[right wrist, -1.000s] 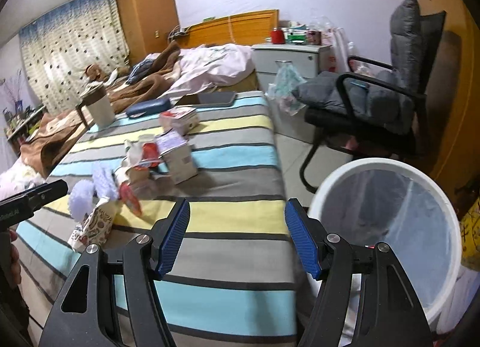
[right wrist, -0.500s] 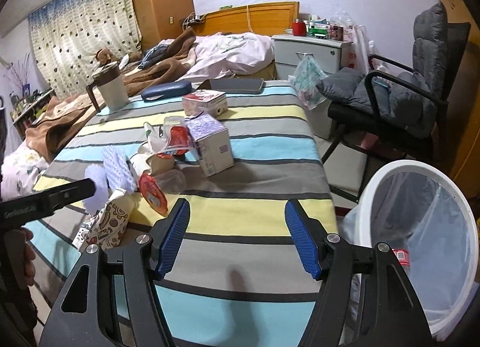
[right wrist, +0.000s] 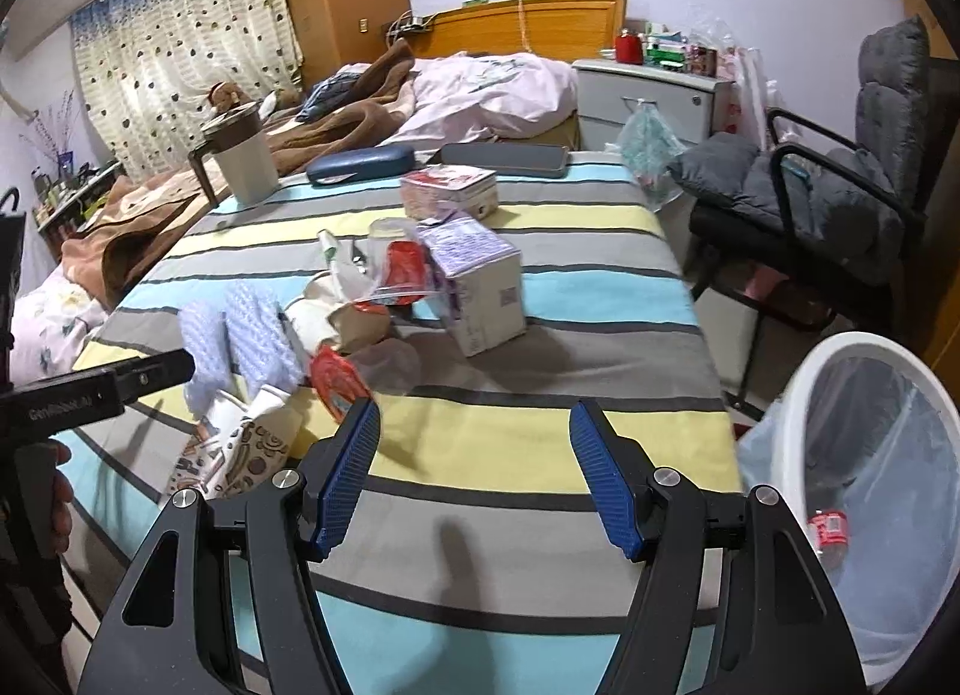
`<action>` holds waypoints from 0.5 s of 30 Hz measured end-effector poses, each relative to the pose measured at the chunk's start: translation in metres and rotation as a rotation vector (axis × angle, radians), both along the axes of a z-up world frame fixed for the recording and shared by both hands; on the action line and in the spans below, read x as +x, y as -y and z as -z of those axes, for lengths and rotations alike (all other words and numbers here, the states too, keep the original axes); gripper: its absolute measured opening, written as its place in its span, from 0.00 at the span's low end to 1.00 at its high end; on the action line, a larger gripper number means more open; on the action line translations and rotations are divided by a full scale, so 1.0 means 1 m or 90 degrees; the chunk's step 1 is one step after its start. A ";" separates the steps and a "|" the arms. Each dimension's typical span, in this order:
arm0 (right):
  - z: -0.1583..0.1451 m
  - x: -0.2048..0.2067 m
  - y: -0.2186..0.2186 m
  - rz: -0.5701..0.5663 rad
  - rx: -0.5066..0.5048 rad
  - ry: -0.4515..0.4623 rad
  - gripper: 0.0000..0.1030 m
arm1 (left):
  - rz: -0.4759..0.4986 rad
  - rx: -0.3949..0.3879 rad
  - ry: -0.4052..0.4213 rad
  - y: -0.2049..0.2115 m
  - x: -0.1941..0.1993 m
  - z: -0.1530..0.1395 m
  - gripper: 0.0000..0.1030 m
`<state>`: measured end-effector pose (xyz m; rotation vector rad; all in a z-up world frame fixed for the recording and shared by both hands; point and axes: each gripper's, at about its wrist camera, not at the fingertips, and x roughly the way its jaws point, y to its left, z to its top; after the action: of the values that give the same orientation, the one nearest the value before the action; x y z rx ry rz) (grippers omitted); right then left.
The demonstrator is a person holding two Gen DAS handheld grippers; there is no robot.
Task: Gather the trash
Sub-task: 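Move both tools back over the bed toward the foam nets and tape roll, then grasp the red tape roll with the right tool while the left tool grasps a white foam net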
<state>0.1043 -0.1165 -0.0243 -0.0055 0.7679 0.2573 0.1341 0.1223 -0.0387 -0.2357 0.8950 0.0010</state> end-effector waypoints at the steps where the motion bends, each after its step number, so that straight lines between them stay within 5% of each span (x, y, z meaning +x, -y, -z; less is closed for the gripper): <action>1: 0.000 0.001 -0.002 -0.005 0.001 -0.002 0.65 | -0.004 -0.001 -0.001 -0.004 -0.001 0.001 0.81; 15: 0.005 0.016 -0.032 -0.046 0.031 -0.036 0.65 | -0.034 -0.007 0.003 -0.034 -0.002 -0.002 0.81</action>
<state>0.1206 -0.0845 -0.0290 0.0196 0.8185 0.3461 0.1325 0.1567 -0.0371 -0.2697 0.8842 0.0450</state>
